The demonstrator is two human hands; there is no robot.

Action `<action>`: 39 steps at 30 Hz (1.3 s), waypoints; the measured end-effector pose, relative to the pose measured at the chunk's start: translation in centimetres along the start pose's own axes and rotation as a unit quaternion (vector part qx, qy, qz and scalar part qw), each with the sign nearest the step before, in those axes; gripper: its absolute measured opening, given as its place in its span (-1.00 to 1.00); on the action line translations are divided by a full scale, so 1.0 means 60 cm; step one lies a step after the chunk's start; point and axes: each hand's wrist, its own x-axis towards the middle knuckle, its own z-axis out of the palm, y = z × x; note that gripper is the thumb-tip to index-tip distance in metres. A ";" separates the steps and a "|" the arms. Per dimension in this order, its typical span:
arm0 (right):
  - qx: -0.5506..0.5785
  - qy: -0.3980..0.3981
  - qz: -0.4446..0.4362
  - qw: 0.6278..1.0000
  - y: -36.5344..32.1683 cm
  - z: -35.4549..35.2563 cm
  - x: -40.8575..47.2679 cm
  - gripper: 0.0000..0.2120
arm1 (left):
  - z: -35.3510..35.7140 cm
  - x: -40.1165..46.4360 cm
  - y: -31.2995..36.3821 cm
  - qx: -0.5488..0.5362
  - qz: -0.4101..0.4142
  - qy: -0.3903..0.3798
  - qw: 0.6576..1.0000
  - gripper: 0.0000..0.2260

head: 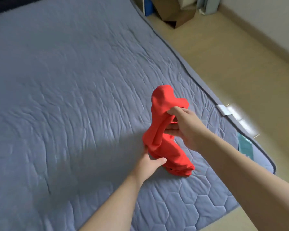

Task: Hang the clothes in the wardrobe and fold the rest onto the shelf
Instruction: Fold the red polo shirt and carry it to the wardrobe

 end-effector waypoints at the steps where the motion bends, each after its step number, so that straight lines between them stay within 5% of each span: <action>1: -0.004 -0.014 0.002 1.000 -0.002 0.032 -0.010 -0.93 | -0.022 -0.012 -0.008 -0.020 -0.008 0.015 1.000 -0.30; 7: 0.001 -0.083 0.021 0.996 0.023 0.215 -0.066 -0.88 | -0.176 -0.067 -0.072 -0.108 0.008 0.207 0.972 -0.43; 11: 0.024 -0.120 0.025 0.992 0.042 0.320 -0.102 -0.84 | -0.292 -0.124 -0.115 -0.113 0.018 0.285 0.952 -0.85; 15: 0.050 -0.132 0.011 0.990 0.062 0.381 -0.122 -0.87 | -0.398 -0.198 -0.159 -0.109 0.025 0.473 0.874 -0.81; 17: 0.058 -0.104 0.021 0.993 0.090 0.390 -0.120 -0.77 | -0.424 -0.231 -0.205 -0.039 0.087 0.503 0.859 -0.76; 20: -0.019 -0.007 0.079 0.997 0.171 0.380 -0.107 -0.91 | -0.419 -0.256 -0.310 0.100 0.136 0.410 0.896 -0.81; 22: -0.178 0.056 0.154 0.970 0.254 0.355 -0.101 -0.87 | -0.391 -0.262 -0.397 0.209 0.025 0.216 0.953 -0.83; 24: -0.382 0.038 0.251 0.888 0.327 0.323 -0.110 -0.80 | -0.362 -0.276 -0.470 0.283 -0.101 -0.039 0.953 -0.79; 26: -0.535 -0.030 0.323 0.780 0.378 0.306 -0.116 -0.73 | -0.346 -0.289 -0.516 0.327 -0.179 -0.188 0.909 -0.71; 28: -0.608 -0.073 0.289 0.736 0.413 0.320 -0.104 -0.76 | -0.351 -0.289 -0.549 0.319 -0.226 -0.147 0.908 -0.70; 30: -0.636 -0.061 0.210 0.740 0.444 0.356 -0.074 -0.86 | -0.366 -0.276 -0.580 0.256 -0.209 -0.014 0.944 -0.73; 34: -0.689 -0.094 0.036 0.718 0.501 0.460 -0.008 -0.53 | -0.392 -0.229 -0.616 0.206 -0.176 0.132 0.954 -0.60; 39: -0.729 -0.179 -0.105 0.652 0.556 0.581 0.064 -0.17 | -0.396 -0.166 -0.647 0.144 -0.232 0.105 0.956 -0.50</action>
